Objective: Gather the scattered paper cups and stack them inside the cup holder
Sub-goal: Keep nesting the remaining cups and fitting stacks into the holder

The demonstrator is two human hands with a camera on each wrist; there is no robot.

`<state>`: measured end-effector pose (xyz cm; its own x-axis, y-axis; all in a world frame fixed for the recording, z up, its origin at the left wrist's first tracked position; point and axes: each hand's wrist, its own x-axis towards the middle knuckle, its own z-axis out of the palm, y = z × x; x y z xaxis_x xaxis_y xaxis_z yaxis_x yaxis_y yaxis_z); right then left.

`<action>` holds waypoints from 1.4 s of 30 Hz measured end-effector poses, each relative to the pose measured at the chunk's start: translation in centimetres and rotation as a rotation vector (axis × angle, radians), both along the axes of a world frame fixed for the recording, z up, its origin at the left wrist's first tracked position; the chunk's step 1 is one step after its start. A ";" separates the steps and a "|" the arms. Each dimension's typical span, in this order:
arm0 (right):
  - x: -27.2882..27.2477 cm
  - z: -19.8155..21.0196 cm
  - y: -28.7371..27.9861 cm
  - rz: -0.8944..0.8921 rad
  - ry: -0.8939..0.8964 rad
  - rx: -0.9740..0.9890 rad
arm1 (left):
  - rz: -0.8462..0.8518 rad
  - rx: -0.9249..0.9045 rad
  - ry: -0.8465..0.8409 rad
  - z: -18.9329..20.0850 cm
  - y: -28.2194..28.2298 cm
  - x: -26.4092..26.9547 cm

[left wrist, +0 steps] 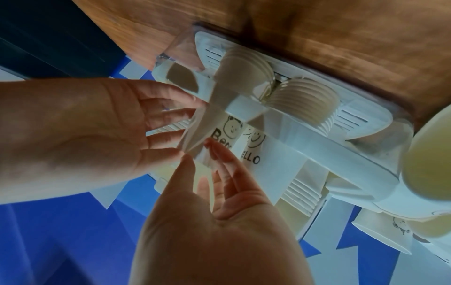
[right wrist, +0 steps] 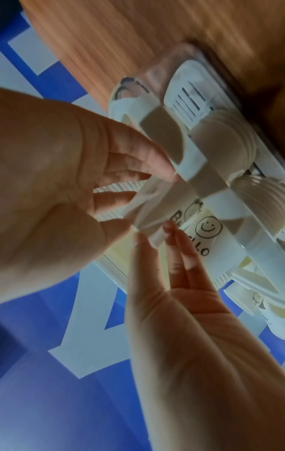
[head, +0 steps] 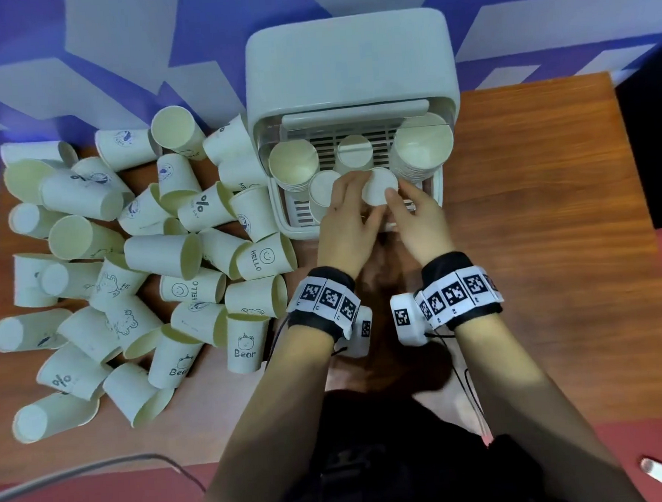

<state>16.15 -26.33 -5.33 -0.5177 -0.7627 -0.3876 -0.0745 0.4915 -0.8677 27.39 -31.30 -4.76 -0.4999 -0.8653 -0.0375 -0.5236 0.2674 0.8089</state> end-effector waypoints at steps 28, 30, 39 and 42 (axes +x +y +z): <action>1.3 1.7 1.2 -0.068 0.242 -0.007 | -0.217 -0.179 -0.228 0.0 0.5 0.9; 1.3 2.7 1.4 -0.002 0.212 0.034 | -0.188 -0.197 -0.217 0.7 0.7 1.7; 5.5 5.7 3.1 0.288 0.126 0.093 | 0.137 -0.112 -0.206 2.7 2.3 8.8; 8.3 6.0 3.1 0.367 0.075 0.106 | 0.199 -0.058 -0.216 2.8 2.7 12.4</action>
<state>24.45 -23.24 0.71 -0.2474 -0.8601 -0.4461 -0.3234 0.5073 -0.7988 39.76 -28.63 -1.99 -0.3058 -0.9493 -0.0726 -0.7288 0.1843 0.6594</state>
